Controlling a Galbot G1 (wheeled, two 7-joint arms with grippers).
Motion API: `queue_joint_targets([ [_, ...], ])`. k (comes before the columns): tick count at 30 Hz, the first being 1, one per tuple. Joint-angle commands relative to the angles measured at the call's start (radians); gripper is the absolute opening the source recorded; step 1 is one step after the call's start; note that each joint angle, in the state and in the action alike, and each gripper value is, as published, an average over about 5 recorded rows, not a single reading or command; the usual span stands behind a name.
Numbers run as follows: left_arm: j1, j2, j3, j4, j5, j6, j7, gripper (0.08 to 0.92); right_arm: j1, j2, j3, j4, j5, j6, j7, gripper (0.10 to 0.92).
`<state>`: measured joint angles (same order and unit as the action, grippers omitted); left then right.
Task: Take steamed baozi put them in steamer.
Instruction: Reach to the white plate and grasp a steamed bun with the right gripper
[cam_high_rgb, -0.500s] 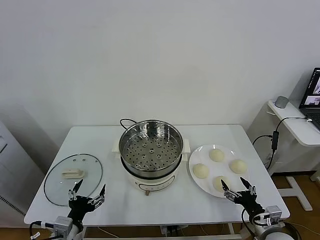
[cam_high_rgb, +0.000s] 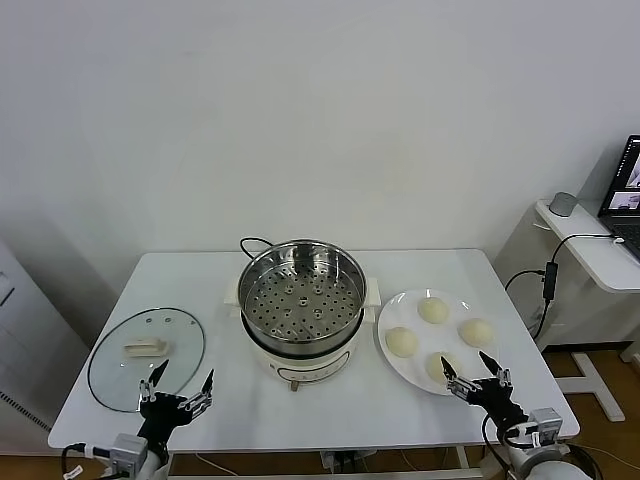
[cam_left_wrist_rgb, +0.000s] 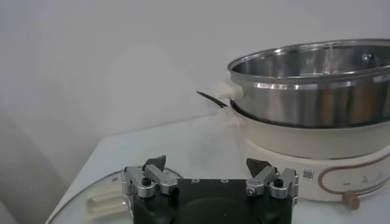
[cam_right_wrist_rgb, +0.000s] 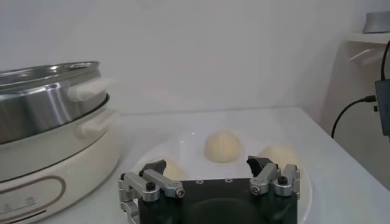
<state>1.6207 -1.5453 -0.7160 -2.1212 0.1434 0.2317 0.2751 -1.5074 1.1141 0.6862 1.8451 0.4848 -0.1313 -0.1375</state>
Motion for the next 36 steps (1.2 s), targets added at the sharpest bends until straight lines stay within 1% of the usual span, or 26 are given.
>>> queue_joint_targets([
  [1, 0.001, -0.007, 0.003, 0.000, 0.014, 0.005, -0.003, 0.823, 0.122, -0.093, 0.015, -0.009, -0.067, -0.097, -0.034, 0.823],
  [3, 0.002, -0.012, 0.003, -0.004, 0.019, 0.007, -0.004, 0.823, 0.208, -0.157, 0.011, -0.031, -0.158, -0.141, -0.094, 0.823],
  [5, 0.004, -0.018, 0.003, -0.010, 0.022, 0.010, -0.005, 0.823, 0.294, -0.219, 0.003, -0.062, -0.281, -0.158, -0.195, 0.823],
  [11, 0.011, -0.039, -0.002, -0.030, 0.027, 0.016, -0.006, 0.823, 0.577, -0.394, -0.079, -0.128, -0.649, -0.192, -0.580, 0.823],
  [14, 0.016, -0.050, -0.003, -0.039, 0.031, 0.017, -0.007, 0.823, 0.737, -0.454, -0.179, -0.171, -0.796, -0.194, -0.767, 0.823],
  [17, 0.024, -0.066, -0.002, -0.050, 0.036, 0.017, -0.008, 0.823, 0.905, -0.480, -0.328, -0.227, -0.895, -0.180, -0.918, 0.823],
  [20, 0.031, -0.078, -0.001, -0.059, 0.038, 0.017, -0.009, 0.823, 1.099, -0.489, -0.518, -0.312, -0.940, -0.154, -1.007, 0.823],
  [23, 0.038, -0.087, 0.000, -0.067, 0.039, 0.018, -0.010, 0.823, 1.278, -0.479, -0.744, -0.424, -0.965, -0.120, -1.066, 0.823],
  [27, 0.043, -0.091, 0.002, -0.071, 0.035, 0.026, -0.010, 0.823, 1.452, -0.412, -0.959, -0.598, -0.976, -0.056, -1.132, 0.823],
  [31, 0.047, -0.093, -0.002, -0.071, 0.033, 0.031, -0.010, 0.823, 1.494, -0.294, -0.989, -0.776, -1.018, 0.092, -1.182, 0.823],
  [36, 0.052, -0.100, -0.011, -0.068, 0.032, 0.033, -0.009, 0.823, 1.481, -0.187, -0.949, -0.911, -1.085, 0.179, -1.188, 0.823],
])
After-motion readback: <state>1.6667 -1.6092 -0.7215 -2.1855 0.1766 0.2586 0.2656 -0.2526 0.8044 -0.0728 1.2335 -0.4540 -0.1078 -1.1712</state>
